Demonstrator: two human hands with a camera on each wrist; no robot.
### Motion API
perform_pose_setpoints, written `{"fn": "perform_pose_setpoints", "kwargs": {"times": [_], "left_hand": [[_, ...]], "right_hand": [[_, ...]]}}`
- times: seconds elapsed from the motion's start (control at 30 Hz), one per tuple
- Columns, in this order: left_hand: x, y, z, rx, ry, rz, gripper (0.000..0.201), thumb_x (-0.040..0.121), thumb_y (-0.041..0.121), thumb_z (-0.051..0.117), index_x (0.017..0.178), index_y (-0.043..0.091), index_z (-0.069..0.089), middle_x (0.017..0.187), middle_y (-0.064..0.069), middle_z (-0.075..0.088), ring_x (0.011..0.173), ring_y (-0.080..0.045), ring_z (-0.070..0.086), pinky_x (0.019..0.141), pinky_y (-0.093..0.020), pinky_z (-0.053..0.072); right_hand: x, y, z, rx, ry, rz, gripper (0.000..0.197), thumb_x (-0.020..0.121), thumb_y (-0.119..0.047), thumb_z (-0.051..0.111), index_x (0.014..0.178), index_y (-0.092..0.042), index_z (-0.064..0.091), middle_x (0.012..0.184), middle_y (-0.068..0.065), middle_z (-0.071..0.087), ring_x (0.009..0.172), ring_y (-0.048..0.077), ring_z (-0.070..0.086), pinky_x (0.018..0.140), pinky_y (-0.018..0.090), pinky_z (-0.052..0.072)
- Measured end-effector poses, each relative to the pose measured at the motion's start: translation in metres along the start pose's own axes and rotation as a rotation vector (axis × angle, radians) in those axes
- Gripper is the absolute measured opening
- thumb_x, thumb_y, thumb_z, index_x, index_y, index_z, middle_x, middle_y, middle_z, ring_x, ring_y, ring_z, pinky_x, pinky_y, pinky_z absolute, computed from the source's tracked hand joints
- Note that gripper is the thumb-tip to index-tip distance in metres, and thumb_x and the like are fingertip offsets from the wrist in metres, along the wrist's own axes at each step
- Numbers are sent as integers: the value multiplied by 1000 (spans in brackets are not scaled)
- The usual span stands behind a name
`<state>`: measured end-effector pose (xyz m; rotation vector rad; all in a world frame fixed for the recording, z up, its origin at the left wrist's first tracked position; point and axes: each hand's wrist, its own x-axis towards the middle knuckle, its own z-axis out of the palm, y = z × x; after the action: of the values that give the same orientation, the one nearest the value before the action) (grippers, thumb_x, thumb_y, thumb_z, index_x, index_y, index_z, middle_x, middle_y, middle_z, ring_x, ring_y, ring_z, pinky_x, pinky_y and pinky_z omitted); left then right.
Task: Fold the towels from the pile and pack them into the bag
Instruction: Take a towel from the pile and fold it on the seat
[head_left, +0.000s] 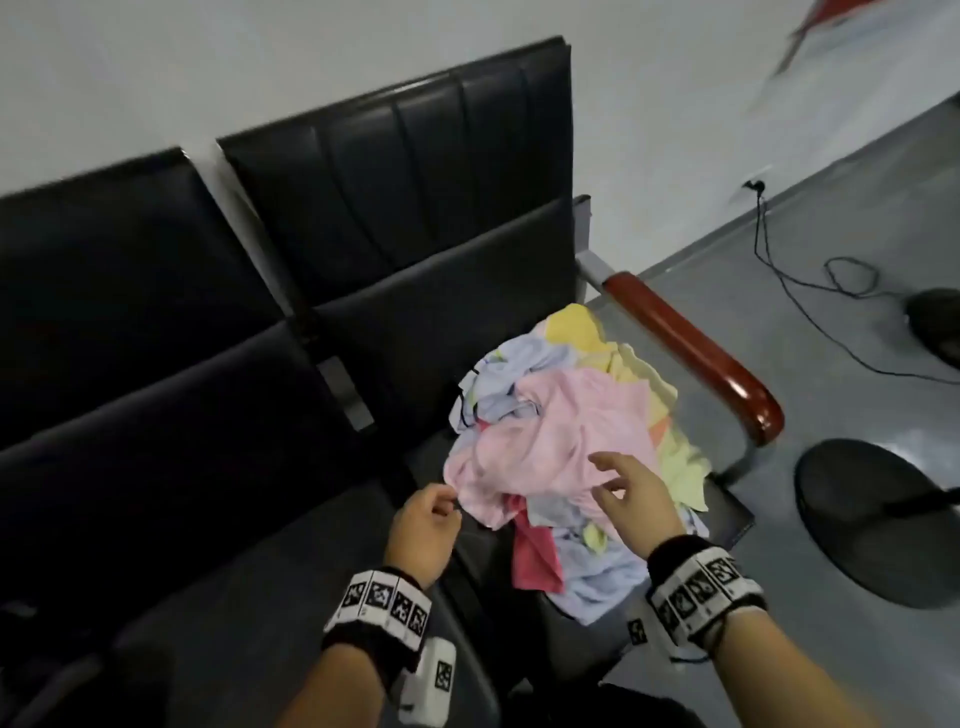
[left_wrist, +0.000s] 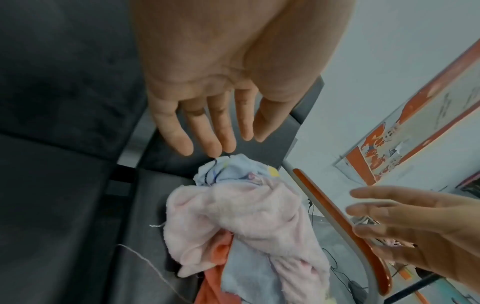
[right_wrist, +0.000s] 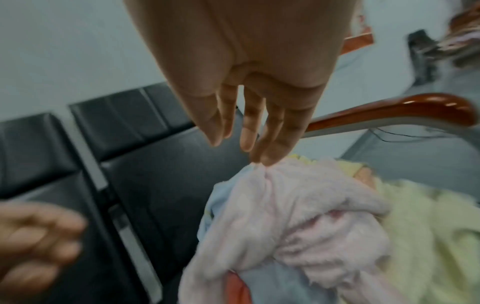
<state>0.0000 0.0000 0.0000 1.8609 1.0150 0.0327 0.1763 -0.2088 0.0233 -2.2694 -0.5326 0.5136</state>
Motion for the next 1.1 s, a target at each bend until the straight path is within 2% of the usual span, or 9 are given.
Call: {"fn": "perform_pose_setpoints", "kwargs": {"times": [0.1,0.2,0.3,0.4,0.47,0.6,0.83,0.97,1.1], "left_hand": [[36,-8,50,33,-47,86,30,87,1,63,114,10,69,110,-2,61,94,-20,64,86,-20,46],[55,-17,87,48,-86,149,33,87,-4,61,117,8,68,118,1,55,104,-21,60,96,-27,47],[65,-32,113,34,-115,208,34,87,-4,62,118,11,67,124,5,54,110,-16,57,104,-29,45],[66,-42,123,40,-119,244,44,89,1,62,128,21,62,128,12,52,104,3,54,94,-4,40],[61,-47,124,63,-99,267,49,90,5,63,135,24,57,129,14,50,107,2,52,87,5,33],[32,-45,113,54,-42,304,55,90,11,66,141,27,52,137,10,50,118,-8,52,98,-15,43],[-60,-68,94,-70,136,501,60,87,7,71,141,26,50,136,8,49,109,-1,58,92,-8,43],[-125,-96,65,-210,186,469,68,88,8,68,145,35,42,138,18,43,102,9,59,84,-12,52],[-177,-125,30,-174,328,483,51,89,9,66,134,31,56,134,15,50,111,5,56,98,-21,51]], "right_hand": [[27,35,27,-242,-35,-171,50,82,-3,69,129,-19,63,134,3,55,112,25,54,96,29,41],[48,63,51,-415,-78,-239,56,80,-12,73,134,-23,60,138,3,51,119,29,46,102,36,38],[63,86,66,-492,-29,-266,49,77,-16,77,125,-21,67,117,6,58,106,31,51,90,40,43],[70,97,75,-451,102,-310,17,80,-18,76,97,-17,76,94,7,60,92,33,52,76,40,41],[67,99,77,-387,171,-366,7,81,-18,77,86,-14,77,86,7,60,85,33,53,72,41,42],[44,76,72,-200,210,-515,3,82,-11,76,83,-11,74,85,6,62,83,33,54,74,44,45],[-53,29,81,242,72,-654,12,86,-6,71,81,-15,65,84,-2,61,79,4,56,72,13,40],[-120,-2,95,366,-141,-751,12,88,-1,65,83,-13,64,81,-7,65,79,4,58,75,16,44],[-167,-28,123,432,-374,-816,15,91,-4,61,84,-17,62,78,-10,64,76,5,58,72,17,45]]}}
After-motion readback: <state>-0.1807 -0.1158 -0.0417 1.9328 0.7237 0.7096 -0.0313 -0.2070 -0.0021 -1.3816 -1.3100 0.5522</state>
